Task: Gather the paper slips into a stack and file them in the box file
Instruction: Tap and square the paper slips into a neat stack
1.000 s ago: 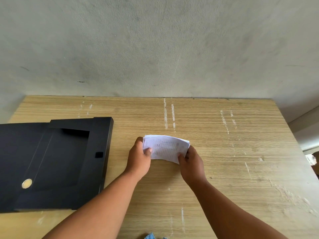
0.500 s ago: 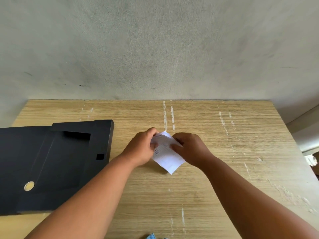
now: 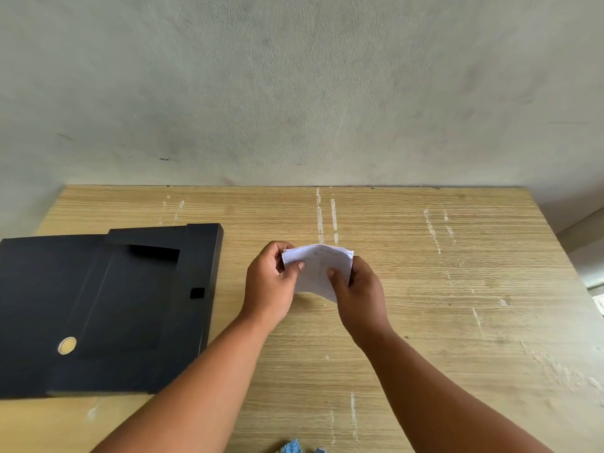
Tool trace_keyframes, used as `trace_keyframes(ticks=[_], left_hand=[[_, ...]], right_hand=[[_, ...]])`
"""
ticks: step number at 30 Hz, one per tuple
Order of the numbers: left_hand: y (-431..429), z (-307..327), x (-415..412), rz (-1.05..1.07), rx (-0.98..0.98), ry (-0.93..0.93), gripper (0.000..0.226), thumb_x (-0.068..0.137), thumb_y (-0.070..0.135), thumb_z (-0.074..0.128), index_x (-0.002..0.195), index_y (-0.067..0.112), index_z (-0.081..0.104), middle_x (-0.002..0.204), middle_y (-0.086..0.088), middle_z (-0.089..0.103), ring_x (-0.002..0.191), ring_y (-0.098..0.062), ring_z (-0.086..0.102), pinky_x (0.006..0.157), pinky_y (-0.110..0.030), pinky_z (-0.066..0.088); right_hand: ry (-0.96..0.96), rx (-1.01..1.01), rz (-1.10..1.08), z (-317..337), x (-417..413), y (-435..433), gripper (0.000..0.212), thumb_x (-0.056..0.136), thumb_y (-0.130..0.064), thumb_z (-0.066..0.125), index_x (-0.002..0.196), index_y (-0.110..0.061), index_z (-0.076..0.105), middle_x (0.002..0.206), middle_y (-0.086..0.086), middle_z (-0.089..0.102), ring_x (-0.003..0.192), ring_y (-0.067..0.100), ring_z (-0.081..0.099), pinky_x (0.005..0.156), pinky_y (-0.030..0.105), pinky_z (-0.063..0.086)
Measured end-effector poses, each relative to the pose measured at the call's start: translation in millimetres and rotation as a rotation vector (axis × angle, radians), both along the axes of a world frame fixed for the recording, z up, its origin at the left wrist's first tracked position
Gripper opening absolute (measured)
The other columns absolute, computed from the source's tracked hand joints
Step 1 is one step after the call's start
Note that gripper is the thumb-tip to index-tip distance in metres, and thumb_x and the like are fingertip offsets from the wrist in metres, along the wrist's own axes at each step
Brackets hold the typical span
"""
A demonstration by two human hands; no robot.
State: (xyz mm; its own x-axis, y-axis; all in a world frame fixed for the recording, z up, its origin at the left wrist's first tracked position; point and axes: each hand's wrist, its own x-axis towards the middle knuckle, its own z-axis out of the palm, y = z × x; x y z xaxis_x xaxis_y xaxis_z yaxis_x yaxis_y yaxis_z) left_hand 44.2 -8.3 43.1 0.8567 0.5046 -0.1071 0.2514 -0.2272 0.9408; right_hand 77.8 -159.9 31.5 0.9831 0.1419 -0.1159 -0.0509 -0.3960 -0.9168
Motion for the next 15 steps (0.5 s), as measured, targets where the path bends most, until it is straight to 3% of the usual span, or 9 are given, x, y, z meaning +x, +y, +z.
trace_keyframes(ticks=[3,5,9,13,15], left_hand=[[-6.5,-4.6,-4.4,0.005,0.058,-0.026,0.031,0.093,0.009,0.068,0.092,0.038,0.057,0.088,0.006,0.071,0.078,-0.006,0.063,0.071,-0.015,0.045],[-9.1,-11.0,-7.2,0.003,0.056,0.005,0.020,0.094,0.011,0.068,0.098,0.029,0.059,0.089,0.003,0.072,0.079,-0.007,0.066,0.070,-0.013,0.047],[-14.1,-33.0,-14.7,-0.004,-0.015,0.159,0.017,0.092,0.011,0.068,0.105,0.021,0.062,0.097,0.003,0.075,0.092,-0.012,0.070,0.080,-0.027,0.054],[-17.0,-43.3,-16.6,-0.019,0.013,0.234,0.019,0.095,0.011,0.064,0.113,0.016,0.063,0.101,0.001,0.073,0.092,-0.016,0.068,0.072,-0.018,0.049],[-14.3,-42.1,-15.9,-0.026,0.055,0.248,0.013,0.095,0.012,0.063,0.107,0.013,0.062,0.096,-0.001,0.072,0.087,-0.020,0.067,0.068,-0.022,0.048]], right_hand=[[-0.080,-0.043,0.002,-4.7,-6.5,2.5,0.006,0.099,-0.020,0.057,0.100,-0.014,0.057,0.083,-0.005,0.067,0.078,0.008,0.061,0.065,0.028,0.049],[-0.058,-0.077,0.020,-11.9,-12.7,2.8,0.007,0.100,-0.020,0.054,0.107,-0.017,0.055,0.083,-0.011,0.065,0.074,0.006,0.059,0.062,0.023,0.045],[0.054,-0.206,0.066,-33.3,-26.9,-3.3,0.020,0.101,-0.015,0.048,0.119,-0.012,0.054,0.093,0.000,0.069,0.080,0.021,0.063,0.066,0.034,0.047],[0.079,-0.272,0.057,-36.5,-31.2,-4.2,0.019,0.101,-0.016,0.045,0.117,-0.013,0.054,0.091,0.004,0.071,0.078,0.027,0.065,0.067,0.042,0.053],[0.085,-0.281,0.046,-35.1,-30.5,-2.8,0.014,0.100,-0.018,0.047,0.111,-0.014,0.055,0.088,0.002,0.070,0.078,0.026,0.065,0.067,0.043,0.054]])
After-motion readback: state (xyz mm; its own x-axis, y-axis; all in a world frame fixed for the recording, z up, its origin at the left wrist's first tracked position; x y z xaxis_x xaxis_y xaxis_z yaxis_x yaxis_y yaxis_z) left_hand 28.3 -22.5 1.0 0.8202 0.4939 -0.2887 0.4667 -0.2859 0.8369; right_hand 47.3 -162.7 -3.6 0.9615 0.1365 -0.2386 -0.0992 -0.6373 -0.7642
